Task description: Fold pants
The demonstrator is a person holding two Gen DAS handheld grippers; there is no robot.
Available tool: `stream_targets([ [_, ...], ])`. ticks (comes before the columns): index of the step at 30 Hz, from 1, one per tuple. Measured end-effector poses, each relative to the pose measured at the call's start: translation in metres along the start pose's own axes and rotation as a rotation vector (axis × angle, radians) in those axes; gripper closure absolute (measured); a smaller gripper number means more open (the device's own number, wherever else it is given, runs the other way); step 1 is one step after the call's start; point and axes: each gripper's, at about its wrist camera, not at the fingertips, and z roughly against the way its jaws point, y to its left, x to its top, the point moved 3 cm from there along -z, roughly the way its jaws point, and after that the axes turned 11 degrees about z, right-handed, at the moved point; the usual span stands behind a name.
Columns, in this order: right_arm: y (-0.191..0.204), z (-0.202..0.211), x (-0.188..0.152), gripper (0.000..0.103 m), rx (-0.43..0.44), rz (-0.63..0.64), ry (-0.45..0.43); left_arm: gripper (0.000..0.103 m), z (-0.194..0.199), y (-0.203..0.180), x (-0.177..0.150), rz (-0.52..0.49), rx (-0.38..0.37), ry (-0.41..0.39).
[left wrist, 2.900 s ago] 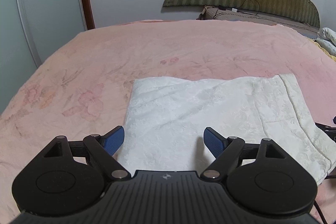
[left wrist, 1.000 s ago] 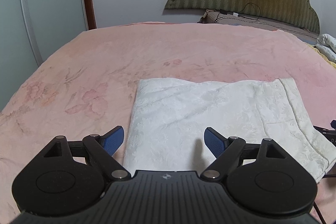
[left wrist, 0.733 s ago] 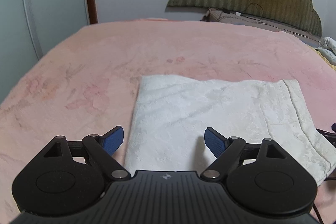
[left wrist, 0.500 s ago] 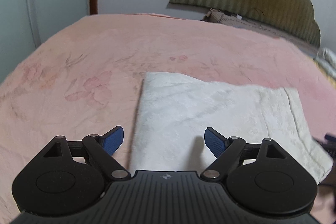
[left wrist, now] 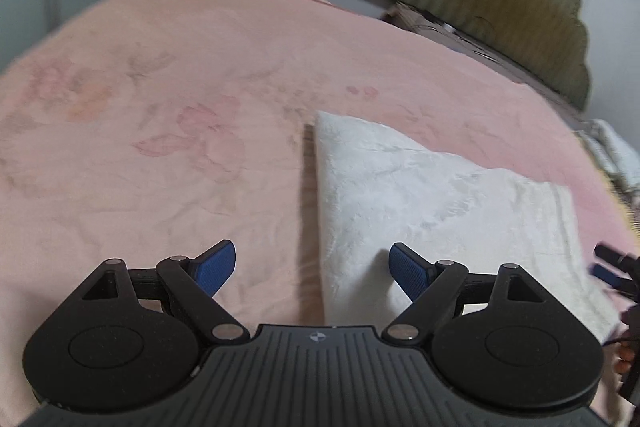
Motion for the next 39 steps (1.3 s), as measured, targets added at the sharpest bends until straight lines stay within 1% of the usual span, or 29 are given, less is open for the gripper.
stream_targets([
  [1, -0.003, -0.001, 0.002, 0.000, 0.086, -0.064, 0.000, 0.018, -0.004, 0.003, 0.003, 0.021, -0.026, 0.026],
  [2, -0.006, -0.006, 0.002, 0.000, 0.148, -0.100, 0.031, 0.019, -0.009, 0.006, 0.006, 0.045, -0.065, 0.054],
  [4, -0.006, -0.021, -0.002, 0.000, 0.222, -0.131, 0.135, 0.021, -0.019, 0.011, 0.010, 0.076, -0.136, 0.110],
  [6, 0.002, -0.028, -0.003, 0.000, 0.242, -0.084, 0.158, 0.021, -0.028, 0.015, 0.011, 0.093, -0.181, 0.152],
  [7, 0.008, -0.031, -0.003, 0.000, 0.273, -0.056, 0.184, 0.021, -0.032, 0.015, 0.011, 0.089, -0.205, 0.161],
  [9, 0.016, -0.041, -0.002, 0.000, 0.341, -0.061, 0.224, 0.020, -0.037, 0.013, 0.010, 0.073, -0.241, 0.171],
  [10, 0.020, -0.047, -0.003, 0.000, 0.354, -0.070, 0.239, 0.019, -0.039, 0.013, 0.010, 0.070, -0.254, 0.172],
  [12, 0.027, -0.058, -0.001, 0.000, 0.371, -0.037, 0.246, 0.018, -0.046, 0.011, 0.010, 0.067, -0.283, 0.169],
  [15, 0.033, -0.072, 0.005, 0.000, 0.429, -0.031, 0.246, 0.015, -0.054, 0.006, 0.010, 0.054, -0.321, 0.158],
  [17, 0.046, -0.082, 0.005, 0.000, 0.436, -0.007, 0.245, 0.015, -0.060, -0.003, 0.009, 0.044, -0.342, 0.155],
  [18, 0.052, -0.086, 0.004, 0.001, 0.433, 0.008, 0.245, 0.018, -0.062, -0.006, 0.008, 0.044, -0.348, 0.155],
  [19, 0.060, -0.088, 0.003, 0.004, 0.423, 0.035, 0.246, 0.020, -0.064, -0.010, 0.007, 0.045, -0.352, 0.155],
  [20, 0.067, -0.089, 0.003, 0.009, 0.408, 0.070, 0.246, 0.026, -0.064, -0.013, 0.006, 0.038, -0.341, 0.152],
  [21, 0.070, -0.087, 0.002, 0.031, 0.385, 0.093, 0.248, 0.042, -0.064, -0.014, 0.005, 0.020, -0.316, 0.142],
  [22, 0.071, -0.085, 0.000, 0.048, 0.346, 0.098, 0.249, 0.049, -0.062, -0.014, 0.004, 0.000, -0.290, 0.131],
  [23, 0.070, -0.083, -0.002, 0.053, 0.334, 0.093, 0.242, 0.065, -0.060, -0.013, 0.003, -0.011, -0.272, 0.116],
  [24, 0.068, -0.080, -0.003, 0.062, 0.345, 0.085, 0.235, 0.076, -0.056, -0.010, 0.003, -0.009, -0.272, 0.106],
  [25, 0.067, -0.077, -0.004, 0.067, 0.352, 0.076, 0.227, 0.080, -0.052, -0.008, 0.003, 0.002, -0.287, 0.097],
  [26, 0.068, -0.074, -0.003, 0.069, 0.355, 0.078, 0.219, 0.087, -0.047, -0.008, 0.004, 0.006, -0.299, 0.085],
  [28, 0.078, -0.069, 0.001, 0.075, 0.350, 0.131, 0.197, 0.090, -0.037, -0.015, 0.003, -0.030, -0.293, 0.046],
  [30, 0.091, -0.064, 0.010, 0.078, 0.341, 0.192, 0.167, 0.092, -0.025, -0.026, 0.004, -0.107, -0.266, -0.007],
  [33, 0.107, -0.060, 0.030, 0.079, 0.362, 0.258, 0.103, 0.093, -0.010, -0.040, 0.009, -0.179, -0.266, -0.076],
  [35, 0.117, -0.061, 0.044, 0.079, 0.366, 0.314, 0.069, 0.092, -0.003, -0.045, 0.019, -0.202, -0.257, -0.127],
  [37, 0.125, -0.070, 0.058, 0.080, 0.373, 0.343, 0.048, 0.092, 0.000, -0.050, 0.033, -0.241, -0.230, -0.184],
  [39, 0.132, -0.082, 0.072, 0.080, 0.383, 0.356, 0.031, 0.092, -0.001, -0.055, 0.053, -0.263, -0.202, -0.211],
])
